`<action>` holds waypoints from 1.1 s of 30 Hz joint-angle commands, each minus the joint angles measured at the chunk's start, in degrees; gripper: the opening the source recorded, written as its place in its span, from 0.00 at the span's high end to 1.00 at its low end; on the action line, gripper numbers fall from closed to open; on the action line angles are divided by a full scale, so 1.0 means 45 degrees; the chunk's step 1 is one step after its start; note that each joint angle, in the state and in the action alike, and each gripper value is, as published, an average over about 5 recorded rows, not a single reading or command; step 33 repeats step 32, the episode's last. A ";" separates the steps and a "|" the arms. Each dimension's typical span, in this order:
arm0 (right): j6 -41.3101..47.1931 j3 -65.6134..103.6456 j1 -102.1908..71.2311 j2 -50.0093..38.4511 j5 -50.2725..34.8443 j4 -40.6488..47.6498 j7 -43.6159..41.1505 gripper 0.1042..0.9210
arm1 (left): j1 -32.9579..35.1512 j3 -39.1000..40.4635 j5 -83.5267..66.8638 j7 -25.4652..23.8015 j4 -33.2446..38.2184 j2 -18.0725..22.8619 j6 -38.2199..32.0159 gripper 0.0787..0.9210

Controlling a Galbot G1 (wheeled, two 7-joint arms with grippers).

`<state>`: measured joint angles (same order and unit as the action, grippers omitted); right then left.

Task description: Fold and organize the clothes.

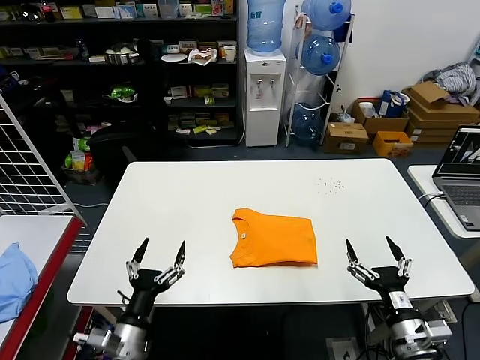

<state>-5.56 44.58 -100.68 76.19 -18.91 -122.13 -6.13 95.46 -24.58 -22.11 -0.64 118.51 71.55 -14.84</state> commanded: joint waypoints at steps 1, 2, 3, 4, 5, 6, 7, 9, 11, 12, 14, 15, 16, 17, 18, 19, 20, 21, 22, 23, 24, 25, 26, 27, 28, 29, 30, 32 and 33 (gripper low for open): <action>-0.2530 0.0073 -0.1264 0.1292 0.1113 0.0256 -0.0577 0.00 | 0.2477 -0.1327 0.1788 -0.1191 0.0471 0.1136 -0.1418 0.00; -0.2571 0.0071 -0.1270 0.1381 0.1226 0.0252 -0.0588 0.00 | 0.2529 -0.1309 0.1778 -0.1163 0.0480 0.1129 -0.1417 0.00; -0.2599 0.0066 -0.1271 0.1467 0.1326 0.0239 -0.0610 0.00 | 0.2589 -0.1291 0.1768 -0.1126 0.0510 0.1121 -0.1412 0.00; -0.2617 0.0061 -0.1268 0.1542 0.1413 0.0224 -0.0633 0.00 | 0.2653 -0.1275 0.1762 -0.1082 0.0550 0.1117 -0.1403 0.00; -0.2637 0.0058 -0.1261 0.1612 0.1493 0.0211 -0.0661 0.00 | 0.2714 -0.1264 0.1758 -0.1034 0.0595 0.1118 -0.1391 0.00; -0.2653 0.0056 -0.1253 0.1668 0.1564 0.0204 -0.0686 0.00 | 0.2765 -0.1261 0.1757 -0.0992 0.0630 0.1130 -0.1381 0.00; -0.2662 0.0060 -0.1247 0.1725 0.1611 0.0203 -0.0731 0.00 | 0.2806 -0.1263 0.1762 -0.0950 0.0651 0.1158 -0.1371 0.00; -0.2689 0.0096 -0.1254 0.1835 0.1668 0.0211 -0.0857 0.00 | 0.2860 -0.1276 0.1769 -0.0894 0.0644 0.1265 -0.1360 0.00; -0.2726 0.0178 -0.1277 0.1965 0.1704 0.0227 -0.1027 0.00 | 0.2923 -0.1279 0.1770 -0.0874 0.0616 0.1403 -0.1362 0.00; -0.2763 0.0235 -0.1284 0.2047 0.1735 0.0240 -0.1107 0.00 | 0.2981 -0.1269 0.1770 -0.0875 0.0603 0.1468 -0.1365 0.00; -0.2833 0.0349 -0.1279 0.2225 0.1781 0.0281 -0.1230 0.00 | 0.3123 -0.1212 0.1771 -0.0862 0.0587 0.1554 -0.1378 0.00; -0.2868 0.0395 -0.1269 0.2309 0.1799 0.0305 -0.1276 0.00 | 0.3217 -0.1157 0.1771 -0.0845 0.0582 0.1562 -0.1387 0.00; -0.2898 0.0429 -0.1258 0.2385 0.1816 0.0331 -0.1310 0.00 | 0.3304 -0.1100 0.1773 -0.0824 0.0576 0.1554 -0.1395 0.00; -0.2931 0.0447 -0.1250 0.2454 0.1835 0.0357 -0.1340 0.00 | 0.3382 -0.1050 0.1775 -0.0793 0.0573 0.1527 -0.1401 0.00; -0.2965 0.0456 -0.1244 0.2517 0.1865 0.0379 -0.1371 0.00 | 0.3458 -0.1011 0.1777 -0.0760 0.0571 0.1492 -0.1407 0.00; -0.2994 0.0455 -0.1243 0.2561 0.1900 0.0393 -0.1394 0.00 | 0.3514 -0.0995 0.1778 -0.0735 0.0572 0.1459 -0.1411 0.00; -0.3022 0.0451 -0.1241 0.2608 0.1944 0.0401 -0.1413 0.00 | 0.3552 -0.0998 0.1778 -0.0710 0.0575 0.1438 -0.1413 0.00; -0.3046 0.0446 -0.1238 0.2650 0.1982 0.0399 -0.1426 0.00 | 0.3580 -0.1006 0.1777 -0.0686 0.0581 0.1425 -0.1415 0.00; -0.3054 0.0441 -0.1236 0.2686 0.2005 0.0386 -0.1434 0.00 | 0.3589 -0.1016 0.1775 -0.0668 0.0588 0.1428 -0.1414 0.00; -0.3056 0.0439 -0.1233 0.2723 0.2021 0.0369 -0.1438 0.00 | 0.3589 -0.1019 0.1773 -0.0655 0.0598 0.1444 -0.1409 0.00; -0.3061 0.0439 -0.1230 0.2763 0.2031 0.0352 -0.1445 0.00 | 0.3580 -0.1015 0.1776 -0.0647 0.0615 0.1472 -0.1400 0.00; -0.3067 0.0439 -0.1228 0.2803 0.2033 0.0338 -0.1454 0.00 | 0.3568 -0.1005 0.1786 -0.0646 0.0638 0.1510 -0.1389 0.00; -0.3078 0.0436 -0.1229 0.2854 0.2036 0.0332 -0.1466 0.00 | 0.3555 -0.0989 0.1803 -0.0648 0.0665 0.1559 -0.1378 0.00; -0.3090 0.0428 -0.1235 0.2910 0.2041 0.0331 -0.1476 0.00 | 0.3547 -0.0966 0.1825 -0.0649 0.0698 0.1610 -0.1370 0.00; -0.3102 0.0414 -0.1245 0.2968 0.2045 0.0334 -0.1485 0.00 | 0.3550 -0.0936 0.1850 -0.0650 0.0735 0.1663 -0.1365 0.00; -0.3112 0.0390 -0.1262 0.3027 0.2052 0.0336 -0.1492 0.00 | 0.3571 -0.0902 0.1878 -0.0647 0.0772 0.1711 -0.1362 0.00; -0.3123 0.0360 -0.1289 0.3079 0.2062 0.0337 -0.1500 0.00 | 0.3609 -0.0865 0.1905 -0.0643 0.0807 0.1752 -0.1362 0.00; -0.3129 0.0326 -0.1316 0.3128 0.2073 0.0335 -0.1505 0.00 | 0.3656 -0.0823 0.1930 -0.0638 0.0844 0.1790 -0.1362 0.00; -0.3129 0.0326 -0.1316 0.3128 0.2073 0.0335 -0.1505 0.00 | 0.3656 -0.0823 0.1930 -0.0638 0.0844 0.1790 -0.1362 0.00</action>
